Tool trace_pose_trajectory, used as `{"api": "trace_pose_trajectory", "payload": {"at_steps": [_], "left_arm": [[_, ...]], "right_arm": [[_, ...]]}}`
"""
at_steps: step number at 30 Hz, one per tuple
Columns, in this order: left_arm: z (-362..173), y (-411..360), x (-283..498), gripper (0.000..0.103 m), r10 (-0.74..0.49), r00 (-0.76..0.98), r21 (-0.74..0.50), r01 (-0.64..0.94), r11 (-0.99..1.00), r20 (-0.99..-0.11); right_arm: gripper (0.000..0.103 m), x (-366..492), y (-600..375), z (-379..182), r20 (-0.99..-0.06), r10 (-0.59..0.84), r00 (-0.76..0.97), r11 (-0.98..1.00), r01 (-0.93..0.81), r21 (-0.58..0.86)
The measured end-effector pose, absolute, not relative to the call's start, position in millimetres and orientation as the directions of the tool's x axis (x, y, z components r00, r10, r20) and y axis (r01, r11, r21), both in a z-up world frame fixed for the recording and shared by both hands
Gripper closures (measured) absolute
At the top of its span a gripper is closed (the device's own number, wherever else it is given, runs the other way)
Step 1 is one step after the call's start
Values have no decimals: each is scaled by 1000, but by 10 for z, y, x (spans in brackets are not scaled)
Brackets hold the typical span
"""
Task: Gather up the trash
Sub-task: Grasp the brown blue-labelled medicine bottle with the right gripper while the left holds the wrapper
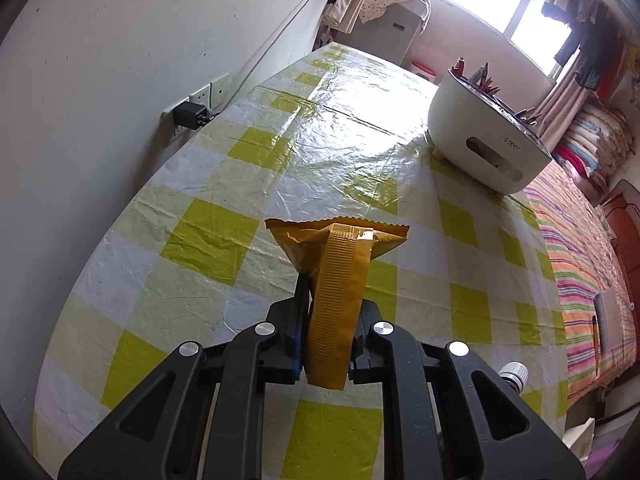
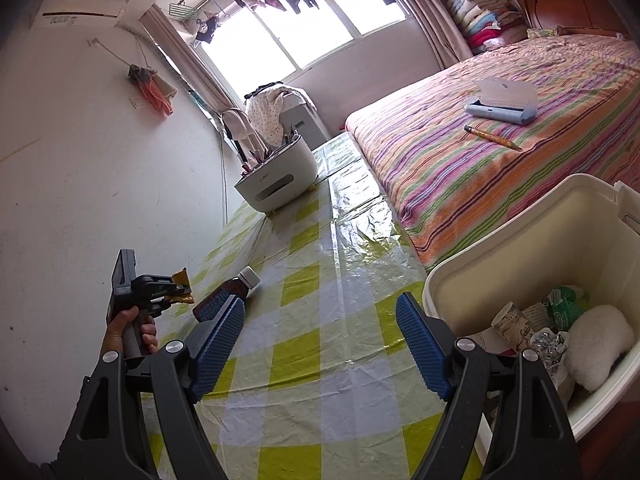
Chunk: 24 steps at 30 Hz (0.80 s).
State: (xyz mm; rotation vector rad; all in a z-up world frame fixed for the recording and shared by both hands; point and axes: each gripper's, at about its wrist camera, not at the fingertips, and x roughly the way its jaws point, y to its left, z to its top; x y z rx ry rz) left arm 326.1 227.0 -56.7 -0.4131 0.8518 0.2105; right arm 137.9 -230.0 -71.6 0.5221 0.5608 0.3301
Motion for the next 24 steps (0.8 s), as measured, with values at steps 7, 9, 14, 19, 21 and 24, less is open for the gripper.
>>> {"api": "trace_pose_trajectory", "payload": {"at_steps": [7, 9, 14, 19, 21, 24], "left_arm": [[-337, 2296, 2952, 89, -16, 694, -328, -321, 888, -720], [-325, 2369, 2894, 89, -28, 700, -358, -330, 874, -713], [-340, 2483, 2819, 88, -38, 701, -384, -345, 857, -713], [-296, 2541, 2763, 88, -48, 712, -398, -334, 854, -701], [-262, 2553, 2733, 88, -51, 720, -408, -332, 851, -692], [-214, 2580, 2698, 88, -93, 734, -453, -309, 836, -673]], "right_arm": [[27, 1582, -1819, -681, -515, 513, 687, 818, -208, 537], [27, 1668, -1676, -638, -547, 513, 662, 814, -173, 554], [27, 1968, -1233, -560, -610, 551, 569, 776, -79, 626], [27, 2321, -808, -597, -676, 555, 485, 756, 44, 653], [27, 2462, -691, -647, -702, 554, 448, 743, 115, 660], [27, 2610, -501, -645, -737, 512, 440, 758, 172, 629]]}}
